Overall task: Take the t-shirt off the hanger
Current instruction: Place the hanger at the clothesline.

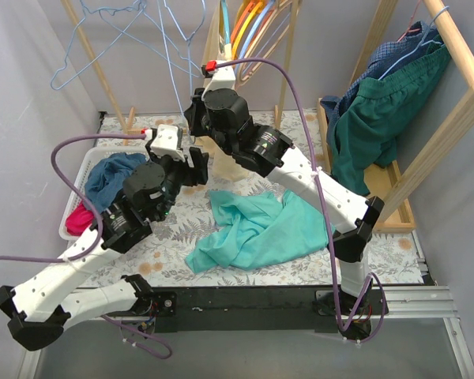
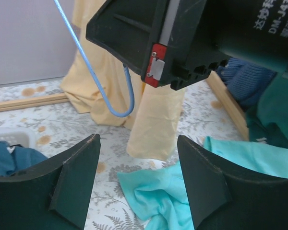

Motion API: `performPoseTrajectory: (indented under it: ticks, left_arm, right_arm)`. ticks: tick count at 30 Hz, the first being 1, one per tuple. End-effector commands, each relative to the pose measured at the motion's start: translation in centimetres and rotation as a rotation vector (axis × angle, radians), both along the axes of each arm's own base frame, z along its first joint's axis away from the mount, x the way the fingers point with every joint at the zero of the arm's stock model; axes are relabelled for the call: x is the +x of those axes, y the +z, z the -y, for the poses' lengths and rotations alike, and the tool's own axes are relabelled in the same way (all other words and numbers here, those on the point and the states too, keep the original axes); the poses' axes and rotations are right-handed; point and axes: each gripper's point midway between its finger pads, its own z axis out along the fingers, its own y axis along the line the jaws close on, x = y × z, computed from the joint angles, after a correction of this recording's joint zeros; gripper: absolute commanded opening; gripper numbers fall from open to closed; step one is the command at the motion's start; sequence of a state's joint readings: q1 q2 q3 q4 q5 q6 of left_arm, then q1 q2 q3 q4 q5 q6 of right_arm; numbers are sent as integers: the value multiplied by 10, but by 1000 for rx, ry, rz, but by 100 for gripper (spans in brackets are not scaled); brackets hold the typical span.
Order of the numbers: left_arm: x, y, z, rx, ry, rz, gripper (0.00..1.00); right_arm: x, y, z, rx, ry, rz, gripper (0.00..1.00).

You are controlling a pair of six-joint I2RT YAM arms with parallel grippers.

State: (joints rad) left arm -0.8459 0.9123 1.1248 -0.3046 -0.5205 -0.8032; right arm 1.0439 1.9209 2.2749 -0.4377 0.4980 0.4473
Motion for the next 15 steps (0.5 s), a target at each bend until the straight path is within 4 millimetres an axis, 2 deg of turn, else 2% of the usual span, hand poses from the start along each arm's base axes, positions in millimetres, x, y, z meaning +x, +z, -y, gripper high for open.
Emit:
performPoseTrajectory:
  ticks: [1, 4, 10, 13, 15]
  left_arm:
    - [10, 1, -20, 63, 241, 46, 64]
    - [9, 2, -17, 83, 295, 66, 64]
    - [4, 9, -29, 71, 373, 110, 58]
    - [4, 7, -30, 94, 383, 109, 51]
    - [5, 8, -29, 90, 386, 117, 42]
  right_arm:
    - [-3, 34, 7, 100, -17, 50, 1]
    - [-4, 33, 8, 94, -14, 48, 1]
    - [-7, 26, 11, 75, -8, 36, 1]
    - [-9, 25, 11, 79, -1, 29, 1]
    - [-10, 24, 11, 80, 6, 23, 1]
